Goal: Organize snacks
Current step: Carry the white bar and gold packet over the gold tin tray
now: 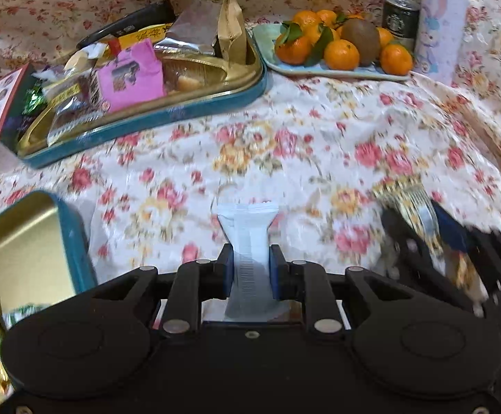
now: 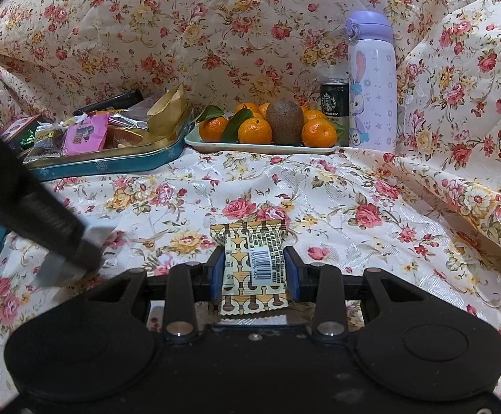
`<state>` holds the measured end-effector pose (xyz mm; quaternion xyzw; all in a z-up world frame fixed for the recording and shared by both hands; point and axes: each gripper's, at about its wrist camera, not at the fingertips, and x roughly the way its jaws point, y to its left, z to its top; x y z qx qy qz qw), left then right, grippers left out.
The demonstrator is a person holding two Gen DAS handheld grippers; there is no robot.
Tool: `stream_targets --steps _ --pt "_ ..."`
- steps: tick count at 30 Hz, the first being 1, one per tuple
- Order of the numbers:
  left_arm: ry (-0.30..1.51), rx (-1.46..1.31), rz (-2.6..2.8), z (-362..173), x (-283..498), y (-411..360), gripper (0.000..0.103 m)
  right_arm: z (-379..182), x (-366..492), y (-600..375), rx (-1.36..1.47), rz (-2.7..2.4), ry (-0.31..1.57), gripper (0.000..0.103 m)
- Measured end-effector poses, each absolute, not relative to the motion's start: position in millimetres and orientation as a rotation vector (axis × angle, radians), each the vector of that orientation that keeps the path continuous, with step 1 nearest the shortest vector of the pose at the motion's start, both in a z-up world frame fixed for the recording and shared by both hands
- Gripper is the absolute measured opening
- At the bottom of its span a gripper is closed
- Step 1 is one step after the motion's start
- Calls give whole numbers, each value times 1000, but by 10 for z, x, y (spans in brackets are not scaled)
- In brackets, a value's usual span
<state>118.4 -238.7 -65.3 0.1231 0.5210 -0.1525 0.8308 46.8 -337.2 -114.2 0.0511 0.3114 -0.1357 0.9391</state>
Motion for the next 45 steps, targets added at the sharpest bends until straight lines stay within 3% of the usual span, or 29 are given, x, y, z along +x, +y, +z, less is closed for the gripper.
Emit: stream_targets --steps 14,28,33,45 --pt "1057 232 -321 -351 502 -1594 28 -1134 480 -3355 72 -284 641 36" --pt "966 137 -166 -32 316 -375 28 -1105 515 -3147 -79 -343 682 36" --pt "955 107 -131 -31 342 -45 28 -959 393 -3165 59 -348 728 35" --pt "940 42 -47 -97 600 422 28 -309 -174 -2335 227 -140 615 35"
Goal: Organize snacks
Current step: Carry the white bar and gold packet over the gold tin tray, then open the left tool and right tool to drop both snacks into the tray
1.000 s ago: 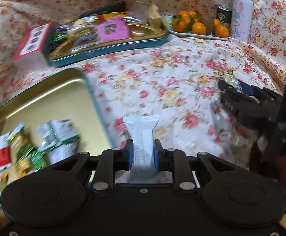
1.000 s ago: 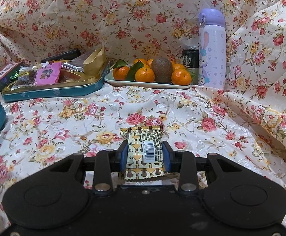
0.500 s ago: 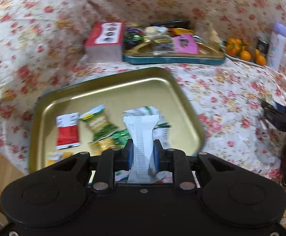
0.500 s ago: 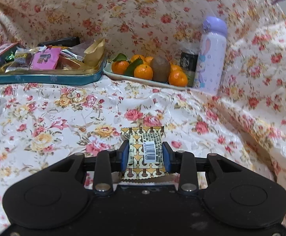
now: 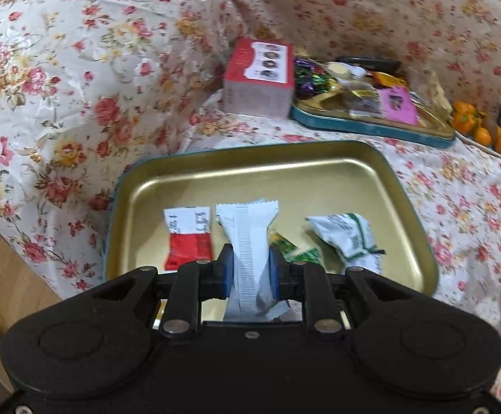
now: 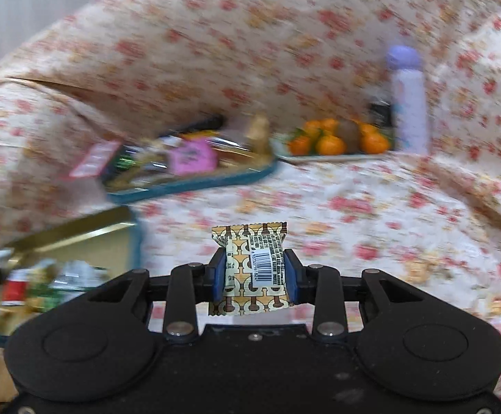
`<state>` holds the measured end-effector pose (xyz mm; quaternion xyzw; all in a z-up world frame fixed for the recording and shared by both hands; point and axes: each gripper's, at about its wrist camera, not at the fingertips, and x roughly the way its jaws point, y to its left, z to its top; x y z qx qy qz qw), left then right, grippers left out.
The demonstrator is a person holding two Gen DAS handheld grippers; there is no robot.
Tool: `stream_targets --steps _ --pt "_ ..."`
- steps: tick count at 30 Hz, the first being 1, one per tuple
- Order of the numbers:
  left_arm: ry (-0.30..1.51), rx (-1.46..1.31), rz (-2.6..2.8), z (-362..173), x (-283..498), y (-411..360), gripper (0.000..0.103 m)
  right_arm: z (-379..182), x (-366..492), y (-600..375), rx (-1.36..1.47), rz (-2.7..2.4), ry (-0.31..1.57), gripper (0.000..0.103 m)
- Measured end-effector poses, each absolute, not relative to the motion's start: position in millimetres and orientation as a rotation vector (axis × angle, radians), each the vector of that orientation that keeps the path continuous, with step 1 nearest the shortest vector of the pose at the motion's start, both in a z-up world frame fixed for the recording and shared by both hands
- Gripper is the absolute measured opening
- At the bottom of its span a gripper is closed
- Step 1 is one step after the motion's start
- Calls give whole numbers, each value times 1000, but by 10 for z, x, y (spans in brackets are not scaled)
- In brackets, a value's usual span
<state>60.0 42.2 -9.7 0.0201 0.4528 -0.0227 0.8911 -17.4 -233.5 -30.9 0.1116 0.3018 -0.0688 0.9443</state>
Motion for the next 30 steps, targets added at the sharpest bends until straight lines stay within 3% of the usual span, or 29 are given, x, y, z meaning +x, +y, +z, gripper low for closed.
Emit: stream_targets --steps 11,30 --pt "975 27 7 -228 664 687 28 66 27 -1408 239 76 573 35" --pt "991 -8 58 -235 738 886 35 -126 557 -680 156 158 660 36"
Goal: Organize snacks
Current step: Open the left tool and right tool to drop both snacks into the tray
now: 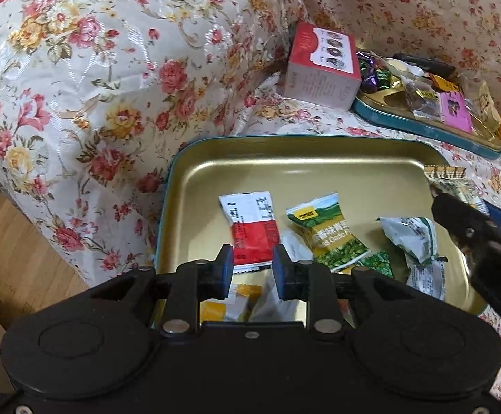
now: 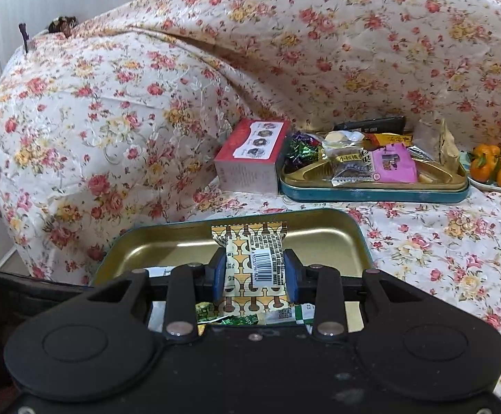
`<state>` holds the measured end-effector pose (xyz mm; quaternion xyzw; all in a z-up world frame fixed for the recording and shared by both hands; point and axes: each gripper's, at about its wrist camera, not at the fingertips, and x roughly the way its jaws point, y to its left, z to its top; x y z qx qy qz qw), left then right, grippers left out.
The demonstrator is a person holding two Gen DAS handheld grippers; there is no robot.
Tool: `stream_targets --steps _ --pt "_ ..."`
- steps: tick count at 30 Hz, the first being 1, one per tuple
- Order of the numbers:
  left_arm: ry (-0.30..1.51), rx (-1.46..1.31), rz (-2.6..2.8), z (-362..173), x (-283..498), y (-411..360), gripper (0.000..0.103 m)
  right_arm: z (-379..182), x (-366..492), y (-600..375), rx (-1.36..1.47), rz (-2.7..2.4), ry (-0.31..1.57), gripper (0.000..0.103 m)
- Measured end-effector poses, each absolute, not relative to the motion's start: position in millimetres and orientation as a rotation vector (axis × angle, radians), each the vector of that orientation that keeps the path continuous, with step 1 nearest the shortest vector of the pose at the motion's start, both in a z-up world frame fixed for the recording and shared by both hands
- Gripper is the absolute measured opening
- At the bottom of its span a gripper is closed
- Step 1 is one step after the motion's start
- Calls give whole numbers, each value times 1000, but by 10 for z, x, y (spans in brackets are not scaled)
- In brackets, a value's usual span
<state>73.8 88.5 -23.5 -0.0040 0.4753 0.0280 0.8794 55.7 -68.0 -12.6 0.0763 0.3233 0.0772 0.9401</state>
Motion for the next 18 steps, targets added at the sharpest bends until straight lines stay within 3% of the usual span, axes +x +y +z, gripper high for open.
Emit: stream_targets --steps 18 --pt "1006 -31 81 -192 748 967 35 -265 998 -442 7 115 675 42"
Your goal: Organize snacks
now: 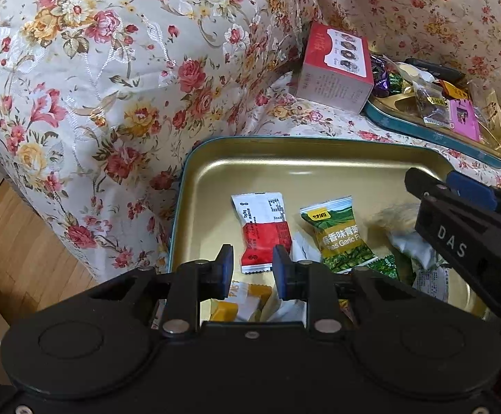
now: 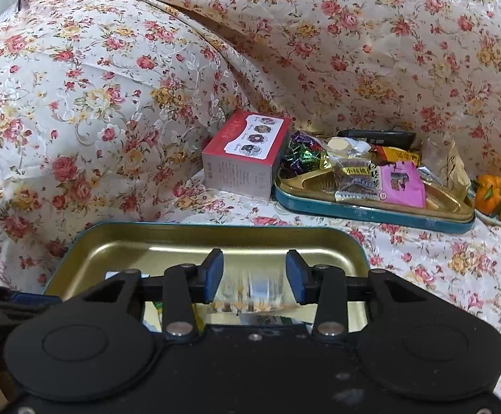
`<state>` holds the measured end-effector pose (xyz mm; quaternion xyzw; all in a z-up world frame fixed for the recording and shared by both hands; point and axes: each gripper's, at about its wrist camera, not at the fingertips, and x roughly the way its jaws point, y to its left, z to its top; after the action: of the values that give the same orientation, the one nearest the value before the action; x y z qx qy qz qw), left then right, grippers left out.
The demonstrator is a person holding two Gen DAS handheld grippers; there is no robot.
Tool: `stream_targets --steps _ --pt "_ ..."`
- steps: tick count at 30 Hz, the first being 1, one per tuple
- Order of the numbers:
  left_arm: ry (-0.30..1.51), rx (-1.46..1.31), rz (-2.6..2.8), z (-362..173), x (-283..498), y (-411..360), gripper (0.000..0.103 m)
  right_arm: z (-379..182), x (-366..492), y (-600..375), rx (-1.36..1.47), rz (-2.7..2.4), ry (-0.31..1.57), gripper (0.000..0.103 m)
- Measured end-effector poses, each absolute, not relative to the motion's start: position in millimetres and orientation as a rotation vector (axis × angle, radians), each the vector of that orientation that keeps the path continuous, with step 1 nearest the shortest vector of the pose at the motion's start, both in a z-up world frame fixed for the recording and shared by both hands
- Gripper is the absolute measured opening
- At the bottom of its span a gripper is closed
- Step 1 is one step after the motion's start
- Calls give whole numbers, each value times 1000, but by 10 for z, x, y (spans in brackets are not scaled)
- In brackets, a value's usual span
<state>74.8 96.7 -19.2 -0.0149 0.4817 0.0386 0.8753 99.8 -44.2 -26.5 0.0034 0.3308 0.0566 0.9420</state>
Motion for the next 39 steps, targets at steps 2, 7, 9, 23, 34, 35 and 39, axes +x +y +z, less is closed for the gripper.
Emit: stream_targets --steps 2,7,9,23,34,35,39 --pt "1005 -29 81 -192 746 963 35 -249 978 -442 1 110 667 45" --pt "1004 -22 79 -200 744 932 35 -203 834 -505 13 95 665 45" --pt "1003 -17 75 -205 746 919 35 -189 771 -548 32 87 675 46" --pt "976 5 69 -167 734 893 35 -147 456 -748 71 45 743 48" --pt "963 21 62 -142 709 861 35 -142 406 -784 79 30 748 48" --pt "962 21 62 -140 707 860 35 -142 406 -787 79 30 749 48" --pt "961 22 60 -138 707 861 35 -143 405 -786 79 31 750 48"
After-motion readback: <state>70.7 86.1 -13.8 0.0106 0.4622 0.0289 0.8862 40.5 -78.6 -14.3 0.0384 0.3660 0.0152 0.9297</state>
